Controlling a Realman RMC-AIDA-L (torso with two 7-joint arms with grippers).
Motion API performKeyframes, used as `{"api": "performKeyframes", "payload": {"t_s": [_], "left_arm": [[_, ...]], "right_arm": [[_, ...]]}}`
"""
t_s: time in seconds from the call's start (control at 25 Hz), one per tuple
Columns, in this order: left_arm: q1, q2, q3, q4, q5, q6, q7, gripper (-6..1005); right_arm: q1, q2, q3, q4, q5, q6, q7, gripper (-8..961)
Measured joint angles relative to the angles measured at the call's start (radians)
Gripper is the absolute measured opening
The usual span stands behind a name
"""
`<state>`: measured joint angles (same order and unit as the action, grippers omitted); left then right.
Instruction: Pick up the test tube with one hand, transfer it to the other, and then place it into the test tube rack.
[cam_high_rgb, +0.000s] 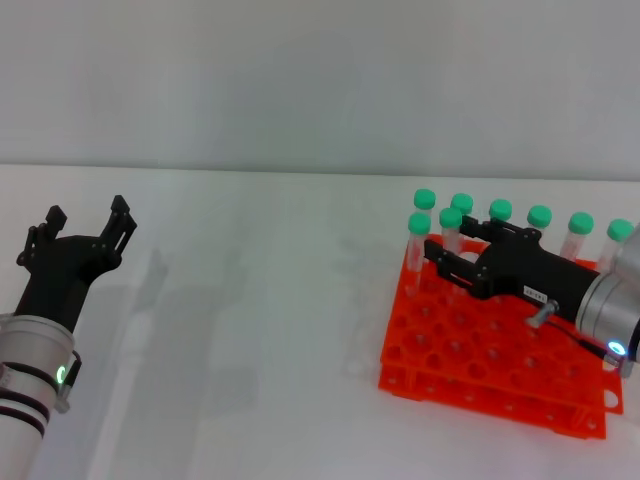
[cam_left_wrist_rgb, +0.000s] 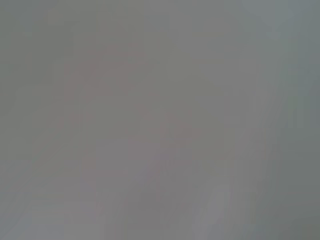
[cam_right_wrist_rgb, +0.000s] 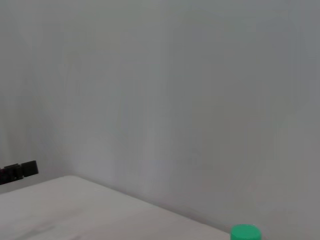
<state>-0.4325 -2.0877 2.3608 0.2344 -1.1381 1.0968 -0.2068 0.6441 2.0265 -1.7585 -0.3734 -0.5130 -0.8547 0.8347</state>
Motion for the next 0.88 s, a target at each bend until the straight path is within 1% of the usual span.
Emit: {"api": "performKeyframes", "payload": {"t_s": [0.08,0.32,0.4,0.48,0.64,0.68,0.72,0.84,0.88], "left_arm": [[0.000,0.000,0.000,-0.001,0.000,0.000,0.000,849],[-0.001,0.000,-0.002,-0.005,0.000,0.000,0.000,849],[-0.001,0.000,-0.004,-0.006,-0.001,0.000,0.000,849],[-0.002,0.000,-0.005,-0.006,-0.003,0.000,0.000,849],[-0.005,0.001,-0.007,-0.006,-0.005,0.000,0.000,849],[-0.007,0.001,-0.007,-0.007,-0.006,0.000,0.000,849],[-0.008,0.001,-0.007,-0.008,-0.006,0.000,0.000,849],[-0.013,0.002,-0.008,-0.011,-0.006,0.000,0.000,849],[-0.016,0.003,-0.008,-0.015,-0.006,0.000,0.000,849]], "right_arm": [[-0.008,-0.002,0.004,-0.005,0.002,-0.005,0.003,503],[-0.090,-0.008,0.009,-0.090,0.003,-0.008,0.005,619],[-0.129,-0.012,0.012,-0.115,0.004,-0.028,0.007,618],[-0.138,-0.012,0.014,-0.118,0.004,-0.041,0.008,617],[-0.200,-0.013,0.055,-0.115,0.005,-0.138,0.008,615],[-0.200,-0.013,0.055,-0.115,0.005,-0.138,0.008,615],[-0.240,-0.013,0.105,-0.103,0.005,-0.211,0.002,614],[-0.277,-0.014,0.172,-0.087,0.005,-0.264,-0.006,613],[-0.295,-0.014,0.216,-0.070,0.005,-0.291,-0.022,612]]}}
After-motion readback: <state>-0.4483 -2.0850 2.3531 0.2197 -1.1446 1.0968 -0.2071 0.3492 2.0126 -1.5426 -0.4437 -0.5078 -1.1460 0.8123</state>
